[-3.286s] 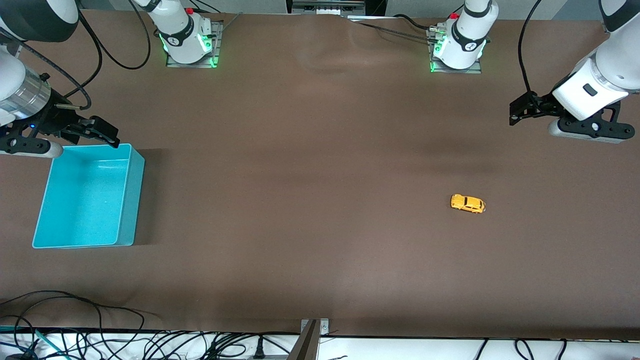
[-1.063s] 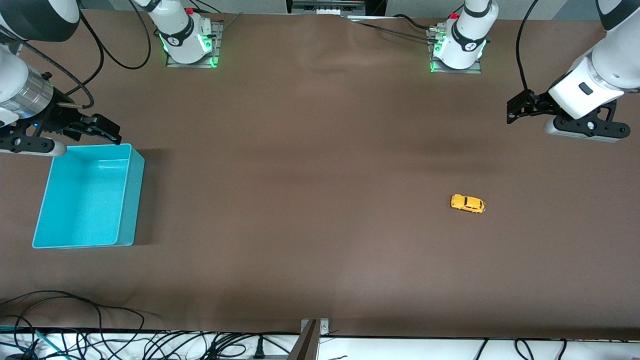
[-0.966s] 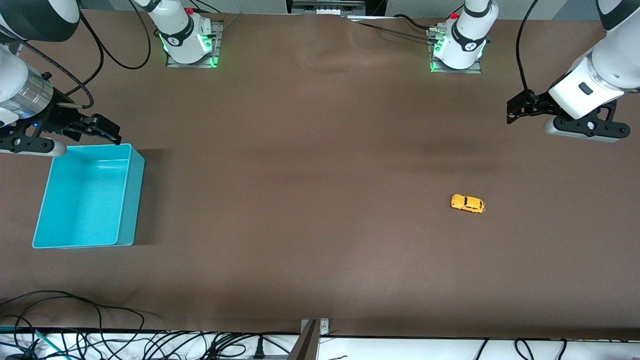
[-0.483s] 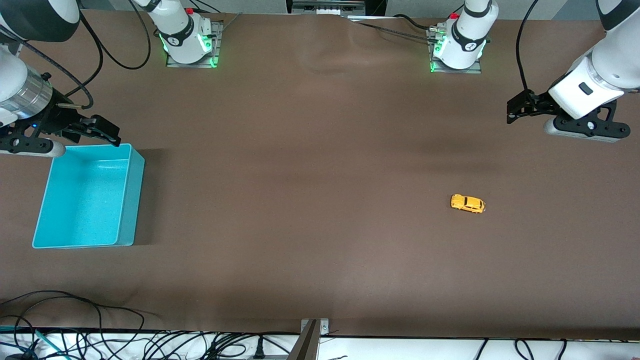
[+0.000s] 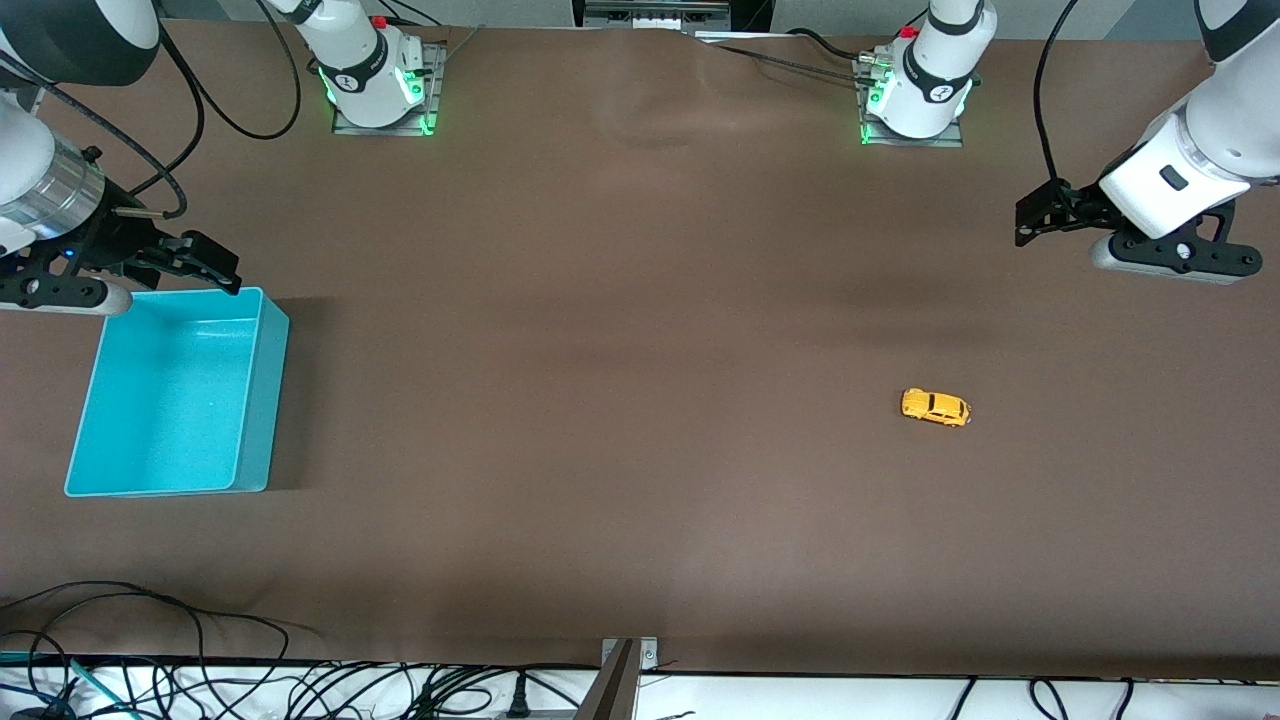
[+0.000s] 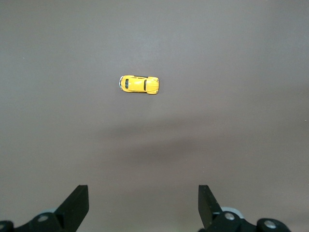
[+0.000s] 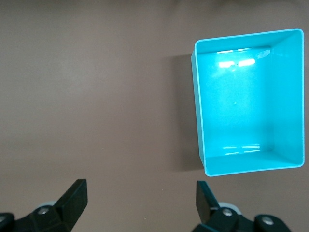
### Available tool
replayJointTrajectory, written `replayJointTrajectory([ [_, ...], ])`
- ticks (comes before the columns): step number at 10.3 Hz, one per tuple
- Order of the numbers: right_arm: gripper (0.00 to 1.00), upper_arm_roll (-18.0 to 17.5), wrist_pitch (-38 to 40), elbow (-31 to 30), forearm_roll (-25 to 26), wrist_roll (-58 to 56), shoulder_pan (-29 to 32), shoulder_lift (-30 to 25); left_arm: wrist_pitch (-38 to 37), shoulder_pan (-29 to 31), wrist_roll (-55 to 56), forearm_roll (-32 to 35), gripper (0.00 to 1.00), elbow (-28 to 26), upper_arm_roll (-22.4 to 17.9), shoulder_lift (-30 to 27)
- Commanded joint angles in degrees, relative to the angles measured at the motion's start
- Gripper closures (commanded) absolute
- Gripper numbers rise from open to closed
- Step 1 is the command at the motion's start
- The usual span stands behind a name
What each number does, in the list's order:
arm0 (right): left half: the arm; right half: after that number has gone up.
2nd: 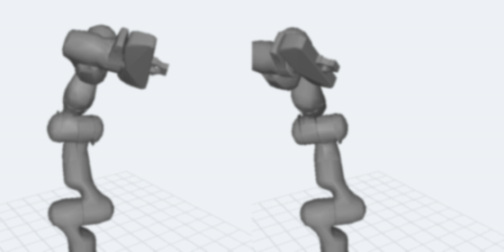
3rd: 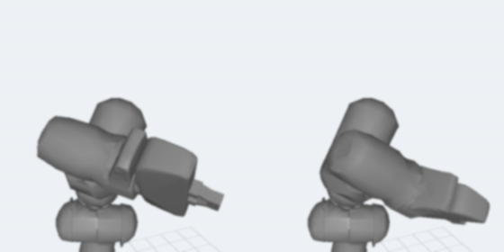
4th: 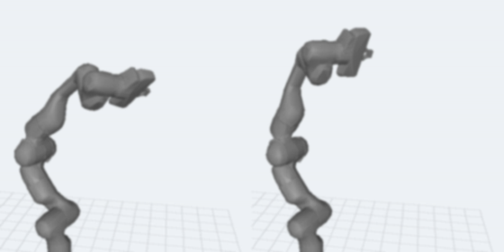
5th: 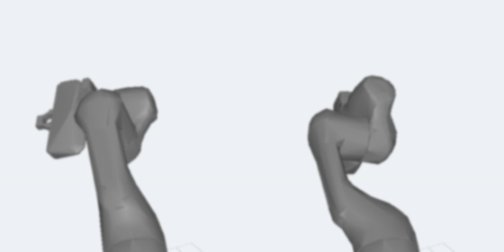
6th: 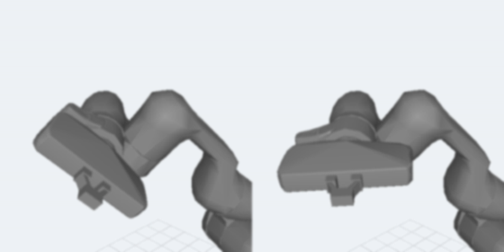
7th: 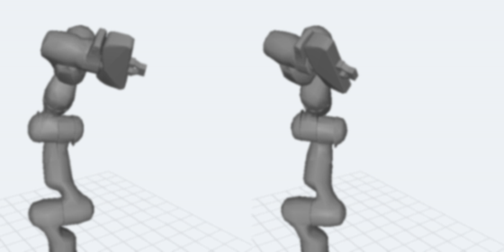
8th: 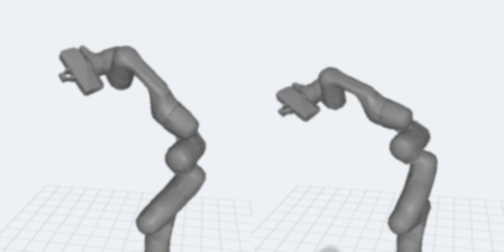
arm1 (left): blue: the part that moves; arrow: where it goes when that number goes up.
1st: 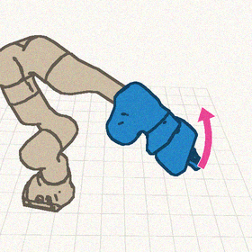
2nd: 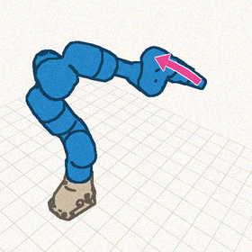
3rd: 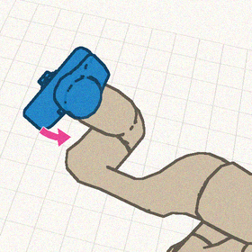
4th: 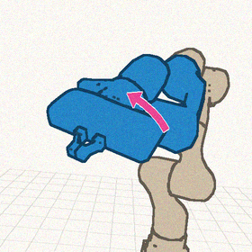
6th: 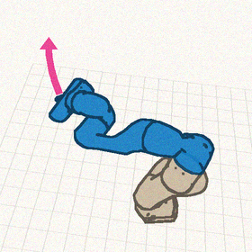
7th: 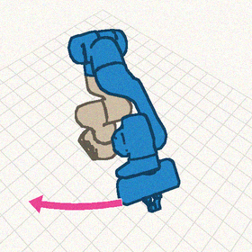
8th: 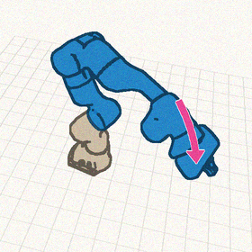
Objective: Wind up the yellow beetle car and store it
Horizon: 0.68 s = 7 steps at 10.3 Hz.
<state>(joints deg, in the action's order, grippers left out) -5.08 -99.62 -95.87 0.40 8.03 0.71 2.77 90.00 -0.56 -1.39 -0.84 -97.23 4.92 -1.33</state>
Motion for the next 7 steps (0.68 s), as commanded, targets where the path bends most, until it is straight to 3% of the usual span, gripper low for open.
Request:
replayJointTrajectory([
  [1, 0.00, 0.0, -0.8, -0.6, 0.0, -1.1, 0.3, -0.1, -1.1, -0.3, 0.2, 0.8, 0.00, 0.9, 0.1, -0.1],
  [7, 0.00, 0.0, -1.8, -0.9, 0.0, -1.4, 0.3, 0.0, -1.1, -0.7, -1.3, 0.8, 0.00, 0.8, 0.4, 0.7],
])
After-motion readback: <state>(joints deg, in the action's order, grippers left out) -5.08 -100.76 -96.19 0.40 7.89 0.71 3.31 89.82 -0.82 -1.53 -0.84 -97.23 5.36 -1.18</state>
